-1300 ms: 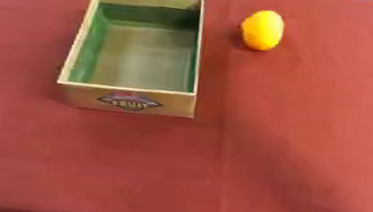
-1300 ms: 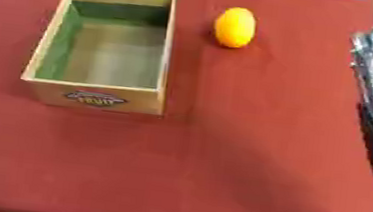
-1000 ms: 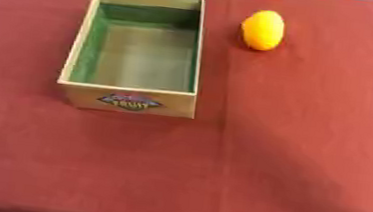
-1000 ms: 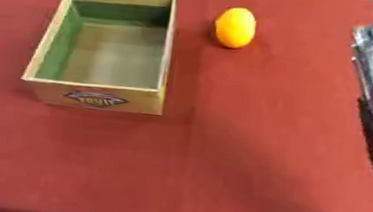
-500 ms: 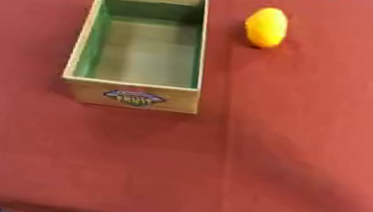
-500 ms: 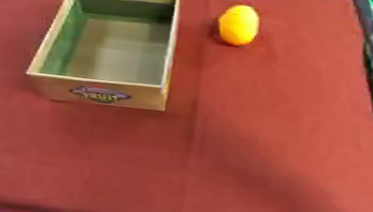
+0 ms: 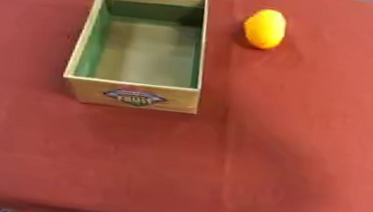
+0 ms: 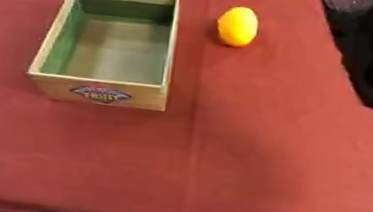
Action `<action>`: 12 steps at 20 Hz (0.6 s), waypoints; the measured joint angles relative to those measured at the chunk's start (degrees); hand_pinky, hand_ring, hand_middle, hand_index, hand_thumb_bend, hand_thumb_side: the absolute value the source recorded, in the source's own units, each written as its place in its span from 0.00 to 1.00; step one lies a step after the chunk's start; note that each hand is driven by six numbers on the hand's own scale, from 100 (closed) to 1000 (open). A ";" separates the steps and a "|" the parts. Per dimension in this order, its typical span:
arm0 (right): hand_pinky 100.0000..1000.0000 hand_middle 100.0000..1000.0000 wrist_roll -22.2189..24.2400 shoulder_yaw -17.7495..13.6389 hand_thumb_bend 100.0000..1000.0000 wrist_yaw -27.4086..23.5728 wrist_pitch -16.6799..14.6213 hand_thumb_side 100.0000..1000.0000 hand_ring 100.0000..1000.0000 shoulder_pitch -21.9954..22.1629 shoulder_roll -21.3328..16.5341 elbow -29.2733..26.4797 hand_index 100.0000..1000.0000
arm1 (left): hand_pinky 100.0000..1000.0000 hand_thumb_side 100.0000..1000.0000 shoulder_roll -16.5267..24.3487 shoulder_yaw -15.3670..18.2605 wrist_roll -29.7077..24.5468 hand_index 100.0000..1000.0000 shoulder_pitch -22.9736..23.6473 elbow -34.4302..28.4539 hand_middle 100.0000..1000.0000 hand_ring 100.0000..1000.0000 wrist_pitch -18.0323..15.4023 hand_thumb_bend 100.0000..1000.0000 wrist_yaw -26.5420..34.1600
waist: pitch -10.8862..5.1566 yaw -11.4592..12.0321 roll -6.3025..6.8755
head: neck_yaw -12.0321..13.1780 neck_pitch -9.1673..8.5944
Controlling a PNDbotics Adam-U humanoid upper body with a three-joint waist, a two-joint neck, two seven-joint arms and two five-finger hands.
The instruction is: Pick up objects on the table and place them in the box.
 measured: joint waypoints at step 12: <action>0.87 0.88 10.81 -3.29 0.59 11.80 -8.61 0.59 0.95 -6.08 9.87 24.04 1.00 | 0.49 0.85 0.00 -0.33 -0.47 0.69 0.01 0.00 0.57 0.51 0.07 0.01 0.25 | 0.00 0.38 0.01 | -0.98 -0.36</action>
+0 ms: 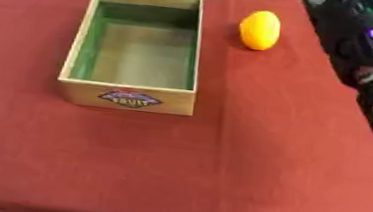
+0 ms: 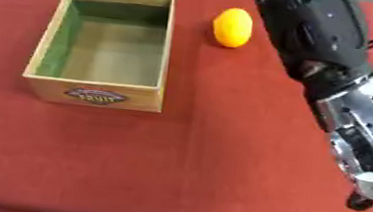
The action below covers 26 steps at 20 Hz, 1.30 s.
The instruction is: Pick up objects on the table and place them in the box.
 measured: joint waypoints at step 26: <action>0.88 0.91 7.92 -3.44 0.55 2.93 -3.97 0.52 0.97 0.55 -1.84 8.71 1.00 | 0.49 0.85 0.00 0.00 -0.01 0.69 0.00 0.00 0.57 0.51 -0.01 0.02 0.23 | 0.09 -0.53 0.00 | 0.24 -0.47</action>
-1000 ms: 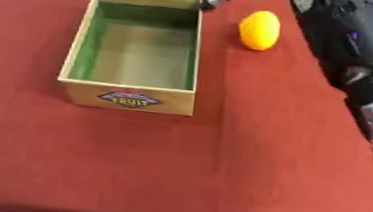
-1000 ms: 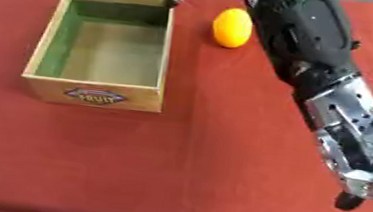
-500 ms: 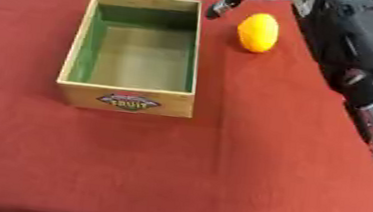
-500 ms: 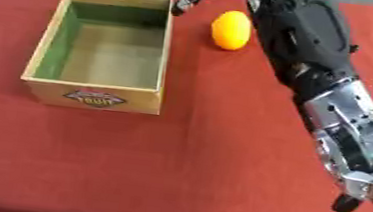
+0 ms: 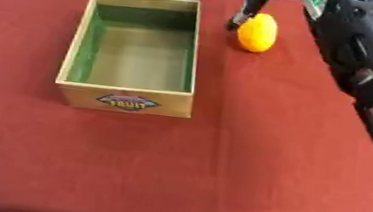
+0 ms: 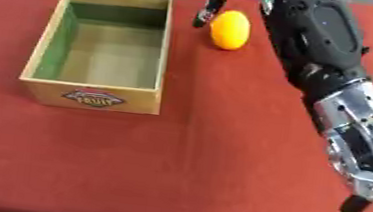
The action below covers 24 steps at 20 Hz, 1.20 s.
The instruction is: Pick up objects on the table and place them in the box.
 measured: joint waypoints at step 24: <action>0.86 0.86 -2.41 -1.07 0.26 1.96 1.13 0.43 0.95 2.93 -1.48 4.91 1.00 | 0.49 0.85 0.00 0.00 0.00 0.69 -0.02 0.00 0.57 0.51 0.00 0.01 0.11 | 0.75 0.09 0.79 | -0.12 -0.14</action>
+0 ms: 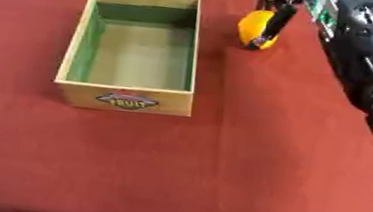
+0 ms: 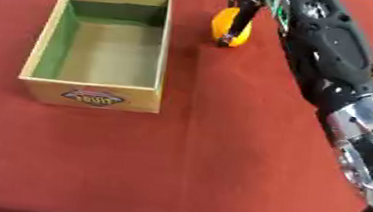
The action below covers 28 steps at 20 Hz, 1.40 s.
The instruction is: Pick up objects on the table and place them in the box.
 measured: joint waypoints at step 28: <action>0.56 0.47 -17.26 1.36 0.00 -0.66 3.86 0.11 0.66 0.15 0.55 -3.34 0.53 | 0.49 0.85 0.00 0.00 -0.02 0.69 -0.01 0.00 0.57 0.51 -0.01 0.01 0.15 | 0.11 -0.10 -0.07 | -0.09 -0.29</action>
